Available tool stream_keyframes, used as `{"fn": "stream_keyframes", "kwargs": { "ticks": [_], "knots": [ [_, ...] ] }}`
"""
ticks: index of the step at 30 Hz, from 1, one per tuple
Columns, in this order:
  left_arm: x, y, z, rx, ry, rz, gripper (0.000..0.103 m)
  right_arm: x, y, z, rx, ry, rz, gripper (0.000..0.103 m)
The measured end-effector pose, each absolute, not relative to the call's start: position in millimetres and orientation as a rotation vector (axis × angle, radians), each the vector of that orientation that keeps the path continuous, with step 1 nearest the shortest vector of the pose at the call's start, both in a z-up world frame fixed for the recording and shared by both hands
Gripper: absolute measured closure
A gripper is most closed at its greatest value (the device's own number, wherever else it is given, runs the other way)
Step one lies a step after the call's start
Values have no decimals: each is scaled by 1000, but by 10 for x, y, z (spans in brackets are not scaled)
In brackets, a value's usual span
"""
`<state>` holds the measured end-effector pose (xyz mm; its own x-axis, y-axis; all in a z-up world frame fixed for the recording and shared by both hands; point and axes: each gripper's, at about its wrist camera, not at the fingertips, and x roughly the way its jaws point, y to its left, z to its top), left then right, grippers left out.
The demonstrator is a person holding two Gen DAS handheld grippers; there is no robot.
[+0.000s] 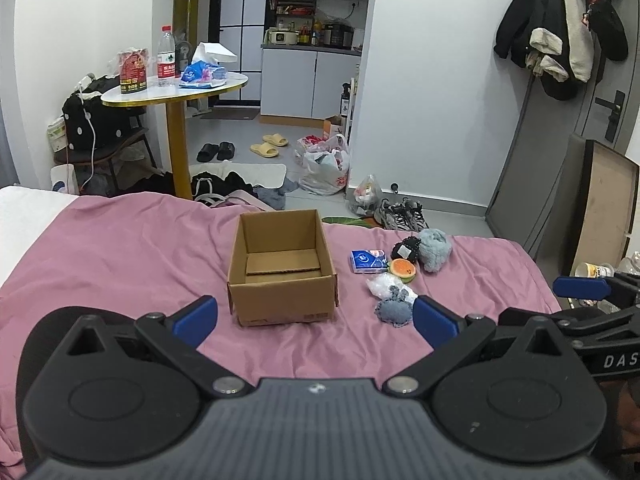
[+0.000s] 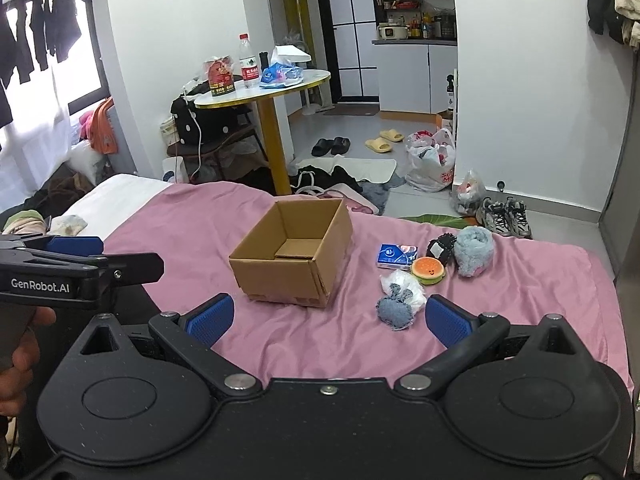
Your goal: Organize soft objects
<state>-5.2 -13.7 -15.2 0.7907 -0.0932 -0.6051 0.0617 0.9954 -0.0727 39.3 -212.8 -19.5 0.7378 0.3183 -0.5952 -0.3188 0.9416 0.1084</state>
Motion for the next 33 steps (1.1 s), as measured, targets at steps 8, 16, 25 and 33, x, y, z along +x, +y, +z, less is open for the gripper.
{"fn": "stream_keyframes", "kwargs": {
  "ticks": [8, 16, 25, 33],
  "knots": [
    [-37, -142, -163, -59, 655, -75, 0, 427, -2148, -195, 10, 641, 316, 0],
    [80, -132, -168, -67, 667, -69, 0, 526, -2127, -290, 9, 658, 320, 0],
    [327, -165, -286, -71, 698, -62, 0, 775, -2178, -408, 26, 684, 311, 0],
    [683, -256, -472, -79, 719, -48, 0, 1046, -2347, -630, 78, 706, 284, 0]
  ]
}}
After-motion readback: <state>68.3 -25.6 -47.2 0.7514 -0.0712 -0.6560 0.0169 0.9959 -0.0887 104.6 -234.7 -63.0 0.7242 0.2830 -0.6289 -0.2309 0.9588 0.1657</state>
